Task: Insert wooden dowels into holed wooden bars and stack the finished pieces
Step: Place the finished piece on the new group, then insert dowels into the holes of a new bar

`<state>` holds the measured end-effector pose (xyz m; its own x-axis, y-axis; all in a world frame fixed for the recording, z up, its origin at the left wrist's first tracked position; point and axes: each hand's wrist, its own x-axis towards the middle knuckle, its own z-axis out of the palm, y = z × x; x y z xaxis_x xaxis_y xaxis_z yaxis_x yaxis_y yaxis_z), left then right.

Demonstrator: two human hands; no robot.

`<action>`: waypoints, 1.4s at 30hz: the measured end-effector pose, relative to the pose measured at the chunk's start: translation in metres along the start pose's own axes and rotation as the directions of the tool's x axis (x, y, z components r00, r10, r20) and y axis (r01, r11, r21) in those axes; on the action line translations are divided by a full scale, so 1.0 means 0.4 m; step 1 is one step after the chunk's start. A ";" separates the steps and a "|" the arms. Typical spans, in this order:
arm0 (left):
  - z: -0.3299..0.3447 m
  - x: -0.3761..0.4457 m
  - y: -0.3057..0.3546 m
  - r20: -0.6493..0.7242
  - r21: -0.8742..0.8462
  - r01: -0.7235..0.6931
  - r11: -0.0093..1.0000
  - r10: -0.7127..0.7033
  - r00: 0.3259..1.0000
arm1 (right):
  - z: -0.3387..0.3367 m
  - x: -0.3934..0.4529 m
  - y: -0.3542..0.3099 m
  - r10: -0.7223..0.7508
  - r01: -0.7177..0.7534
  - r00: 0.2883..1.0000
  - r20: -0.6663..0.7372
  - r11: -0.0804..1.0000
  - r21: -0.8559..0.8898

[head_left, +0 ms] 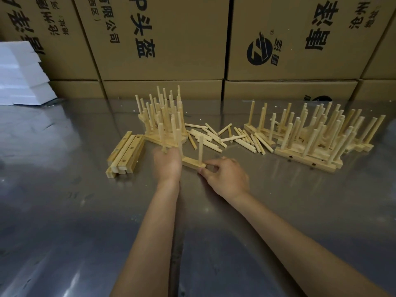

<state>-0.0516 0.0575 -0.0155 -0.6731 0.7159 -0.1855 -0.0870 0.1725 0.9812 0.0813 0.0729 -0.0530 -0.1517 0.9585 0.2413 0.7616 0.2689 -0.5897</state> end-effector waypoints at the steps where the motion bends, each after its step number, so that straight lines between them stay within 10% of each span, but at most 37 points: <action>1: -0.002 0.002 0.003 -0.050 -0.006 -0.042 0.999 0.042 0.998 | 0.013 0.011 -0.018 0.012 -0.012 1.000 0.005 1.000 -0.008; 10: -0.037 0.032 -0.008 -0.264 0.558 -0.390 0.732 0.603 0.753 | 0.098 0.120 -0.106 0.089 -0.089 0.996 -0.008 0.996 0.007; 20: -0.059 0.051 -0.023 -0.142 0.861 -0.163 0.481 0.537 0.831 | 0.101 0.148 -0.108 0.115 -0.106 0.992 -0.052 0.984 0.142; 24: -0.073 0.048 -0.020 -0.123 0.812 -0.185 0.553 0.472 0.873 | 0.085 0.143 -0.089 0.225 -0.132 0.919 -0.324 0.949 0.287; 36: -0.061 0.031 -0.014 -0.029 0.832 -0.082 0.549 0.191 0.981 | -0.002 0.142 0.050 0.000 -0.002 0.999 -0.048 0.999 -0.051; 39: -0.060 0.034 -0.016 0.036 0.808 -0.143 0.572 0.194 0.980 | -0.026 0.106 0.074 0.044 -0.042 0.999 -0.012 0.985 0.166; 42: -0.044 0.028 0.002 0.171 0.545 -0.259 0.797 0.196 0.965 | -0.079 0.062 0.093 0.105 -0.146 0.989 0.108 0.846 0.514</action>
<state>-0.0720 0.0537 -0.0159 -0.5411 0.8410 0.0042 0.5053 0.3211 0.8010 0.1259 0.1036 -0.0449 -0.1383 0.9860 0.0930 0.3425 0.1358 -0.9297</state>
